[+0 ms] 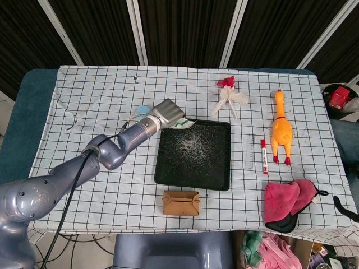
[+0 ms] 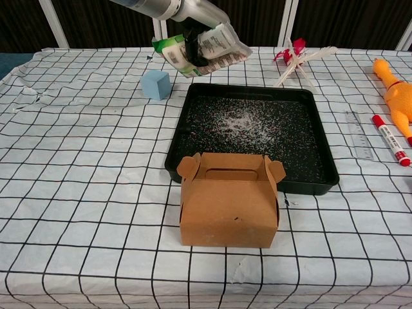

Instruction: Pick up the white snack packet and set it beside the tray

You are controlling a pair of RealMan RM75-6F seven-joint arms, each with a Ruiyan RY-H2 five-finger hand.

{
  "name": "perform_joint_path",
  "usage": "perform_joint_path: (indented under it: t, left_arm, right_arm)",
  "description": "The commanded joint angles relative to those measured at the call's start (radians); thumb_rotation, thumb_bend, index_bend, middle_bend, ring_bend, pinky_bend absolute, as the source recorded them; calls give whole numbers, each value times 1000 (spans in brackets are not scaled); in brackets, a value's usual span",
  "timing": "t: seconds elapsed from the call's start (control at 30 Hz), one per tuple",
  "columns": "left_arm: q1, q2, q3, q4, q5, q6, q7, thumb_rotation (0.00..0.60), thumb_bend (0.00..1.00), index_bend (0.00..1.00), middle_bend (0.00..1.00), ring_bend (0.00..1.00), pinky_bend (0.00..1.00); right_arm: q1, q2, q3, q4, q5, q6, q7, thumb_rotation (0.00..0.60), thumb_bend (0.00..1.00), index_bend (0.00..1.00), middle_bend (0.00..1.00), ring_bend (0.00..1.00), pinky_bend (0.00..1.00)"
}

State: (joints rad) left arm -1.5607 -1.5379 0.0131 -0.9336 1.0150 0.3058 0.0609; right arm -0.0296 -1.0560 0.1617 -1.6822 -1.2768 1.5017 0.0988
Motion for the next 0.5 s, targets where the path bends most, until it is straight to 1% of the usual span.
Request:
perform_joint_path:
  t: [0.03,0.17,0.23,0.3,0.33,0.5]
  left_arm:
    - [29,6,-38,-7,18,15,-42,600,676,539,507,378,538]
    - [80,5,-93,-19,54,81,-109,600,679,553,526,404,602]
    - [107,7,-109,-22,80,110,-142,600,688,558,535,416,628]
    - [132,12,-122,-26,108,126,-179,600,690,564,545,429,649]
    - [158,19,-130,-28,102,139,-208,600,696,568,552,437,662]
    - [215,43,-141,-49,155,188,-263,600,716,588,575,465,704]
  right_arm:
    - [-1,0,1,-1,1,2,-1,600,248,196,77,181,286]
    - [-1,1,1,0,3,0,2,600,249,196,77,181,286]
    - [-1,1,1,0,1,0,3,600,248,196,77,181,286]
    - [-2,1,1,0,1,0,5,600,248,196,77,181,286]
    - [-2,2,1,0,2,0,5,600,248,196,77,181,286]
    - [-3,2,-1,-2,0,1,2,600,249,195,77,181,286]
